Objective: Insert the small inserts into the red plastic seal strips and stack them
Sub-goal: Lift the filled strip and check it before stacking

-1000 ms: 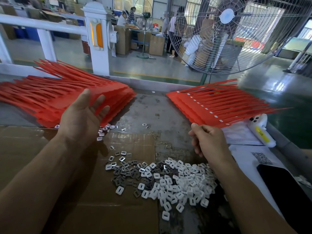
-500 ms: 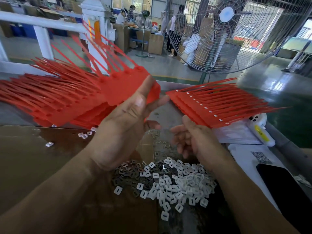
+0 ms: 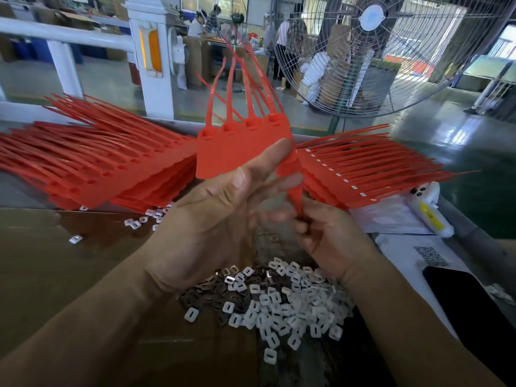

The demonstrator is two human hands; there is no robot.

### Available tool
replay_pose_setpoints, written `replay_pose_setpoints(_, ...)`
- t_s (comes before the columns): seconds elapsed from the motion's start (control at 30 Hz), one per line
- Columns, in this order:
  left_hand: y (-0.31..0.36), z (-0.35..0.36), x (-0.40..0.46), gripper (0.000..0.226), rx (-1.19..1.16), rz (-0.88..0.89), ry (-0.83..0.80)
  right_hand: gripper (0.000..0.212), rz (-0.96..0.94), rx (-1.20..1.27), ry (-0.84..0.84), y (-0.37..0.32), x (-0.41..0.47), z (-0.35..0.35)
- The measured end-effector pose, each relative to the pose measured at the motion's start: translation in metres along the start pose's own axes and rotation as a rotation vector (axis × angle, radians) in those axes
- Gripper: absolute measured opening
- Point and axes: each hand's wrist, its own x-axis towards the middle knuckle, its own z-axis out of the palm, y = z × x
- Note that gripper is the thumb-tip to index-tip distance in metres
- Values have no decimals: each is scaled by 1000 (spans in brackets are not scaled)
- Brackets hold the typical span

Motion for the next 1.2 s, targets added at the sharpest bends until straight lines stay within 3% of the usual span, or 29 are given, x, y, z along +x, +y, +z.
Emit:
replay_pose_setpoints(0.2, -2, -25, -10, 36, 312, -4, 373, 11, -189, -158, 306, -10, 10, -29)
replay_pose_setpoints(0.33, -10, -37, -22, 30, 534, -13, 753, 12, -276, -368, 339, -7, 12, -35)
replay_pose_setpoints(0.43, -11, -47, -25, 39, 661, -35, 852, 13, -368, -498, 365, -4, 13, -35)
replay_pose_setpoints(0.5, -11, -51, -25, 42, 699, -17, 859, 13, -451, -594, 384, -4, 13, -35)
replay_pose_setpoints(0.7, -12, -53, -22, 56, 682, 58, 829, 13, -516, -501, 445, -7, 11, -38)
replay_pose_setpoints(0.9, -16, -63, -21, 62, 815, -60, 814, 11, -384, -531, 487, -5, 14, -46)
replay_pose_setpoints(1.07, -21, -70, -25, 54, 1095, -258, 647, 13, -220, -757, 478, -2, 10, -55)
replay_pose_setpoints(1.2, -17, -67, -25, 60, 1071, -235, 616, 23, -280, -734, 451, -4, 6, -50)
